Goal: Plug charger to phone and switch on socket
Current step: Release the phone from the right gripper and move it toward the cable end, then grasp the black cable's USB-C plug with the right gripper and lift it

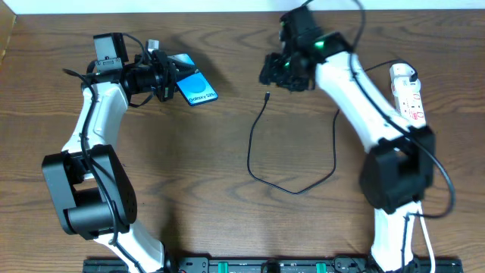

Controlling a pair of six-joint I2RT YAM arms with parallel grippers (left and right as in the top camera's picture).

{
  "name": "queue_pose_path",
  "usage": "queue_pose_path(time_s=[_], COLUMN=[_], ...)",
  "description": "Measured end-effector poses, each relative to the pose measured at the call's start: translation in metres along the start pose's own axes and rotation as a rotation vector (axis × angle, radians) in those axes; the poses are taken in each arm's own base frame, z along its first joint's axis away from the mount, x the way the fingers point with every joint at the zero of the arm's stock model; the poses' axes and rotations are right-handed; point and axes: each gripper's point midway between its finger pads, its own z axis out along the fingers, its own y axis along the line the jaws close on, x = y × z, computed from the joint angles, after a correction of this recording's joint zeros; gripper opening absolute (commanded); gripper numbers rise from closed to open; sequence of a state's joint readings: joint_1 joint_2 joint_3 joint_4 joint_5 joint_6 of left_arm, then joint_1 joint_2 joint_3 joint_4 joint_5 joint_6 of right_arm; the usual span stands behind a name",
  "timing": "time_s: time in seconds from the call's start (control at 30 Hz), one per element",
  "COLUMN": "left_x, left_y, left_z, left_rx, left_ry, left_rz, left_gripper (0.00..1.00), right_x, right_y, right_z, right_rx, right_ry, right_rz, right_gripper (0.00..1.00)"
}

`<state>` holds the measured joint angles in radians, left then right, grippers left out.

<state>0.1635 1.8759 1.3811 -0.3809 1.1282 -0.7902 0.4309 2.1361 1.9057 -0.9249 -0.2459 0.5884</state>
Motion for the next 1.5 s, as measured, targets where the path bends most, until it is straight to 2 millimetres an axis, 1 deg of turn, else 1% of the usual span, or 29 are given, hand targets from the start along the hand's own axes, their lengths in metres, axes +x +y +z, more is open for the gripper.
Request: queue_pose_path(time_s=[0.1, 0.2, 0.37, 0.43, 0.6, 0.77, 0.9, 1.1, 1.43, 1.5], left_x=[0.000, 0.000, 0.000, 0.000, 0.000, 0.000, 0.000, 0.000, 0.000, 0.000], left_y=[0.000, 0.000, 0.000, 0.000, 0.000, 0.000, 0.000, 0.000, 0.000, 0.000], left_z=[0.000, 0.000, 0.000, 0.000, 0.000, 0.000, 0.000, 0.000, 0.000, 0.000], left_rx=[0.000, 0.000, 0.000, 0.000, 0.000, 0.000, 0.000, 0.000, 0.000, 0.000], left_ry=[0.000, 0.000, 0.000, 0.000, 0.000, 0.000, 0.000, 0.000, 0.000, 0.000], left_rz=[-0.003, -0.007, -0.014, -0.015, -0.018, -0.018, -0.018, -0.019, -0.019, -0.019], left_gripper=[0.07, 0.07, 0.07, 0.07, 0.07, 0.07, 0.07, 0.07, 0.08, 0.07], right_x=[0.014, 0.023, 0.025, 0.026, 0.029, 0.030, 0.028, 0.033, 0.031, 0.030], right_y=[-0.006, -0.011, -0.015, -0.018, -0.029, -0.033, -0.030, -0.023, -0.026, -0.027], right_z=[0.031, 0.051, 0.061, 0.065, 0.083, 0.098, 0.103, 0.105, 0.105, 0.106], right_rx=[0.042, 0.070, 0.098, 0.108, 0.138, 0.144, 0.136, 0.147, 0.171, 0.175], right_ry=[0.057, 0.088, 0.089, 0.090, 0.105, 0.110, 0.095, 0.087, 0.067, 0.062], right_rz=[0.029, 0.058, 0.091, 0.105, 0.132, 0.137, 0.133, 0.124, 0.124, 0.124], right_gripper=[0.51, 0.44, 0.34, 0.33, 0.31, 0.30, 0.30, 0.29, 0.27, 0.25])
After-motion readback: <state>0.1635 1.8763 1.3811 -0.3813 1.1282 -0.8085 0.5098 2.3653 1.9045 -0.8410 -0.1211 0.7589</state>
